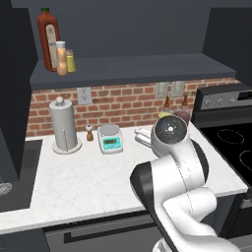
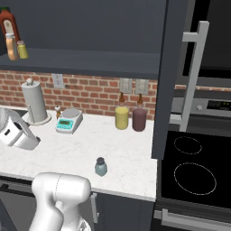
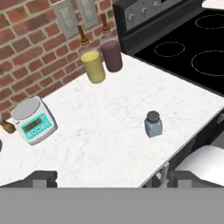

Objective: Put the shaker and condiment bottle from the counter next to their counterparts in the cabinet.

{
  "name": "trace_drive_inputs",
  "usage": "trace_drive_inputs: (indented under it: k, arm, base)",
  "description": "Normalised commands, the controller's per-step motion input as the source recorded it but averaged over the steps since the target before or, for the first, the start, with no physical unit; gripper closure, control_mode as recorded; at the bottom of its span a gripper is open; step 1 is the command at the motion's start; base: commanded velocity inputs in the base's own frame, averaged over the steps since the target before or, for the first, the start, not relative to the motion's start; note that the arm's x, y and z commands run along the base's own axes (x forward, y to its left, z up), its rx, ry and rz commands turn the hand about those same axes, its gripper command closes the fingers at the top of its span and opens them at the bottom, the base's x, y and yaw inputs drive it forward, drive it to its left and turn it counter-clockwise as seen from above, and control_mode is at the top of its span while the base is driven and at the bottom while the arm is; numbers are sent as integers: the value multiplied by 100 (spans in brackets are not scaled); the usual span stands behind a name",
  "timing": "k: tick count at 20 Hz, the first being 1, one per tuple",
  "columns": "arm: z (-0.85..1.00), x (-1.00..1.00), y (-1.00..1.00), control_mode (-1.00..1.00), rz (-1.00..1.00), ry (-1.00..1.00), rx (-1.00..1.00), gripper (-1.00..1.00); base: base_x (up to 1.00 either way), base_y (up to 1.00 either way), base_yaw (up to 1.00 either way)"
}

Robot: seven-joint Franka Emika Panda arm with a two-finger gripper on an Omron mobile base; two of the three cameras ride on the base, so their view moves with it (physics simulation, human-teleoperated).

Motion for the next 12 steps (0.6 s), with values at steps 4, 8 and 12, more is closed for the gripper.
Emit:
trace_drive_inputs:
  k: [4, 8, 12]
  arm:
    - [-72, 24, -49, -100, -6, 0, -1, -100]
    - [-56, 24, -33, -100, -9, 0, -1, -100]
    - [-21, 26, -5, -100, -26, 0, 0, -100]
  base:
    - [0, 0, 0]
    - [0, 0, 0]
    - [0, 0, 0]
